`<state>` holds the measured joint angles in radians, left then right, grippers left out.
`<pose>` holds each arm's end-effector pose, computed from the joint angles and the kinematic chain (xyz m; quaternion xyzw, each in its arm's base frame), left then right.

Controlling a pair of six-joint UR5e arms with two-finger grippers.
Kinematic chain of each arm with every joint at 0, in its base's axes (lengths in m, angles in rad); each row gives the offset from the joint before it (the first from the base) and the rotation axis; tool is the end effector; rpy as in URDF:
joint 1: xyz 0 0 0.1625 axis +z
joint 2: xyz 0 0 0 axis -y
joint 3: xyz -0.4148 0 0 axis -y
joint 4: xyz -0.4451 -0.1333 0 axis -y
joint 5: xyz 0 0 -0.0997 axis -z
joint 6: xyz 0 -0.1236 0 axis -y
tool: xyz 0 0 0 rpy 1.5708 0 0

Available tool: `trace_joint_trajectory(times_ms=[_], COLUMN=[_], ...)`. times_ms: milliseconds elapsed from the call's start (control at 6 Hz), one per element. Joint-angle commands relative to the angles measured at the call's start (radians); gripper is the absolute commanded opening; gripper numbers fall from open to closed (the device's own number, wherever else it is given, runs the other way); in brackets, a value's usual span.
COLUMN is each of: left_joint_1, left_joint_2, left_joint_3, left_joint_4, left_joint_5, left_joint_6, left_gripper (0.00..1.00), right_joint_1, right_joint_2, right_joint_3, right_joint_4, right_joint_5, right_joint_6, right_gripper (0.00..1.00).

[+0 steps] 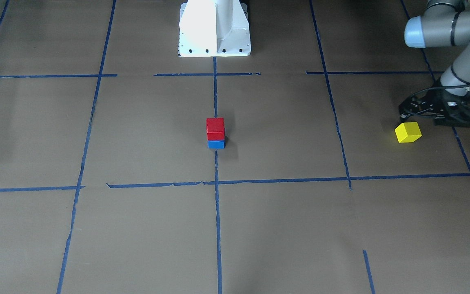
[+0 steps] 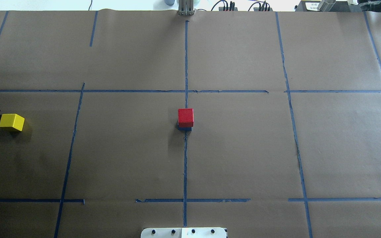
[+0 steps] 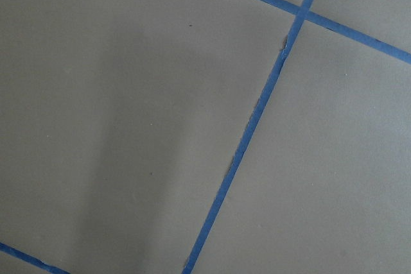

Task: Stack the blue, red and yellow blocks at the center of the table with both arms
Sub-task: 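Lower the left gripper onto the yellow block and grasp it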

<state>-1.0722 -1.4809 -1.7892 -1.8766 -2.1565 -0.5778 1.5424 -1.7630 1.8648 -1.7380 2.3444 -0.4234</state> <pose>0.2002 -0.5036 0.5701 0.0326 0.3478 0.0251 0.9367 0.0339 -0.4584 0.6192 0.0443 -0.3756 -0.1953 0.9049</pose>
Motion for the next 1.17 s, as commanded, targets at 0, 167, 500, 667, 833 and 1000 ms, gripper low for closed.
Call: trace_joint_trajectory(times_ms=[0, 167, 500, 667, 833, 1000], left_joint_1=[0.004, 0.027, 0.063, 0.081, 0.086, 0.106], left_joint_2=[0.017, 0.004, -0.057, -0.059, -0.055, -0.055], left_joint_3=[0.089, 0.118, 0.166, 0.184, 0.186, 0.192], left_joint_4=[-0.233, -0.296, -0.289, -0.291, -0.289, -0.288], left_joint_5=[0.0, 0.001, 0.003, 0.003, 0.004, 0.006], left_joint_6=[-0.194, -0.261, -0.266, -0.261, -0.258, -0.258], left_gripper=[1.0, 1.0, 1.0, 1.0, 1.0, 1.0], right_joint_1=[-0.001, 0.001, -0.001, 0.001, 0.001, 0.001], right_joint_2=[-0.001, -0.001, -0.003, -0.003, -0.003, -0.003], right_joint_3=[0.0, 0.0, -0.001, -0.001, 0.0, 0.0], right_joint_4=[0.0, 0.0, 0.0, 0.0, 0.0, 0.0], right_joint_5=[0.001, 0.0, 0.0, 0.0, 0.0, 0.0], right_joint_6=[0.0, 0.0, 0.0, 0.0, 0.0, 0.0], right_gripper=[1.0, 1.0, 1.0, 1.0, 1.0, 1.0])
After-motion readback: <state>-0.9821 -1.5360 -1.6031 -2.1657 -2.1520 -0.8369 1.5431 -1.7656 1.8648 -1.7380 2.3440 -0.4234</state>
